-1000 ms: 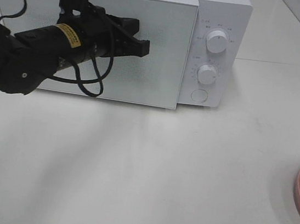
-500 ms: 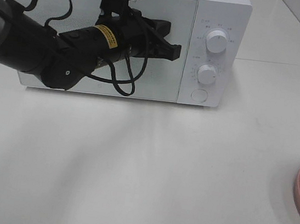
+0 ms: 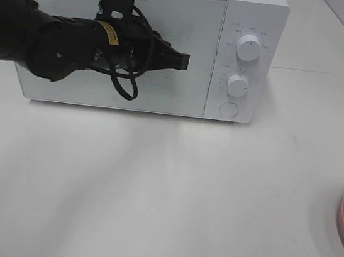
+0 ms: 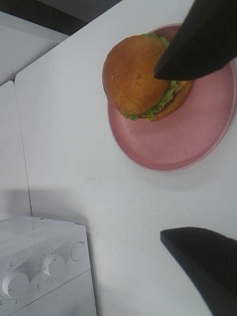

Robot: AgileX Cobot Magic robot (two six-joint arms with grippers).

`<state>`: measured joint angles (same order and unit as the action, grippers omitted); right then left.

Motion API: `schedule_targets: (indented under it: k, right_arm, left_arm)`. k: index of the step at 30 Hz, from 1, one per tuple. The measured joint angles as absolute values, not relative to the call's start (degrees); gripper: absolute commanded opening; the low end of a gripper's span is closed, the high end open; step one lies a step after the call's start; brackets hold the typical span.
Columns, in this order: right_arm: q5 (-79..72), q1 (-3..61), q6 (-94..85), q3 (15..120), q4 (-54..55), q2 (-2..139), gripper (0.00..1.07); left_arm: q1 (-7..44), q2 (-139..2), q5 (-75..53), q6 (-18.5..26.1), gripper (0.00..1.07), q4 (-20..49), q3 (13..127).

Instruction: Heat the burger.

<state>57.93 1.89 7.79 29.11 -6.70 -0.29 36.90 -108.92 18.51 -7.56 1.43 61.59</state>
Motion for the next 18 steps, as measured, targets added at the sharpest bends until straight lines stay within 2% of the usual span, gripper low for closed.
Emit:
schedule_targets:
  k: [4,5,6,7,8,9,10,11,18]
  right_arm:
    - [57.9,1.9,7.8,29.1,-6.7,-0.3,0.76]
    - [57.9,1.9,7.8,29.1,-6.7,-0.3,0.76]
    - [57.9,1.9,7.8,29.1,-6.7,-0.3,0.76]
    - [57.9,1.9,7.8,29.1,-6.7,-0.3,0.76]
    - [57.9,1.9,7.8,29.1,-6.7,-0.3,0.76]
    - [57.9,1.9,7.8,29.1,-6.7,-0.3,0.76]
    - [57.9,1.9,7.8,29.1,-6.7,-0.3,0.76]
    - [57.9,1.9,7.8,29.1,-6.7,-0.3,0.76]
    - [57.9,1.9,7.8,29.1,-6.7,-0.3,0.76]
  left_arm:
    - [38.3,-105.3,12.9,-7.6,0.07,1.6,59.7]
    - [39.1,-103.5,8.5,-7.6,0.25,1.6,58.7]
    - [39.6,-101.9,3.4,-7.6,0.5,1.6,58.2]
    - [39.6,-101.9,3.4,-7.6,0.5,1.6,58.2]
    - [39.6,-101.1,0.4,-7.6,0.66,1.6,58.0]
    - [39.6,-101.1,0.4,-7.6,0.66,1.6,58.0]
    - [39.6,-99.8,-5.2,-7.6,0.92,1.6,58.0]
    - [39.6,-98.5,-11.2,-7.6,1.01,1.6,58.0]
    - [39.6,-95.6,-26.9,-7.6,1.0,1.7,58.0]
